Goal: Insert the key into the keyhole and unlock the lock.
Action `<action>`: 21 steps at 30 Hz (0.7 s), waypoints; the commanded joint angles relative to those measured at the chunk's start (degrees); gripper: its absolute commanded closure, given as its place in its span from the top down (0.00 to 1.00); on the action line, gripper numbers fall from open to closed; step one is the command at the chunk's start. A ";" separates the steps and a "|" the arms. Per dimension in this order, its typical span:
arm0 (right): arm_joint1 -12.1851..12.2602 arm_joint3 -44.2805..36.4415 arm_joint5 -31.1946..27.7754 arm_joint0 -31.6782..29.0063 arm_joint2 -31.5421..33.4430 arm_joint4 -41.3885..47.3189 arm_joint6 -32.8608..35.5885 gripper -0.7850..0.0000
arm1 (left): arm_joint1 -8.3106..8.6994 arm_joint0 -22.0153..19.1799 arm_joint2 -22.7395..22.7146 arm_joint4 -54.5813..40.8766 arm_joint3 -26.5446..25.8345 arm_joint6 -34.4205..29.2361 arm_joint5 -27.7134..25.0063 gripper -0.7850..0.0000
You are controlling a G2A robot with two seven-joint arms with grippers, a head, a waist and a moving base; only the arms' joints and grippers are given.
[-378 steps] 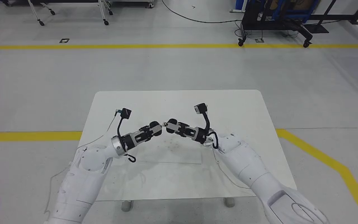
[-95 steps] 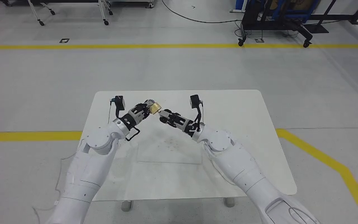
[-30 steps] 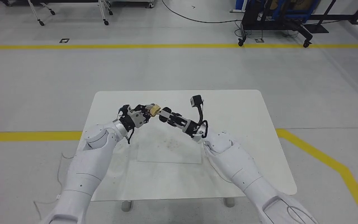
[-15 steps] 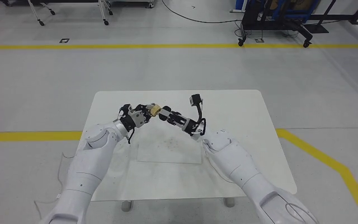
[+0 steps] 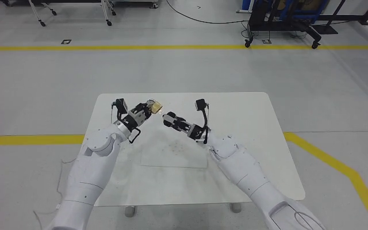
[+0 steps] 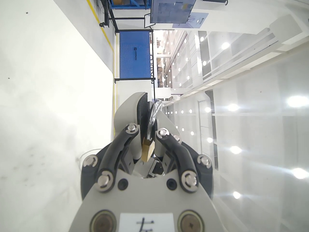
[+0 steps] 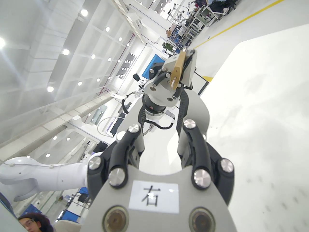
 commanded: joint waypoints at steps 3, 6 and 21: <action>-0.31 1.02 0.48 -0.09 0.48 7.82 2.49 0.32 | 0.13 1.09 -0.21 2.15 -1.76 1.26 -1.50 0.00; -0.64 2.23 2.10 0.11 0.48 12.26 4.58 0.31 | 0.17 1.73 -0.41 3.08 -2.76 2.18 -2.55 0.00; -2.15 6.21 4.81 1.80 -0.51 19.83 8.92 0.30 | 0.18 2.93 -0.25 5.25 -4.87 2.31 -4.22 0.00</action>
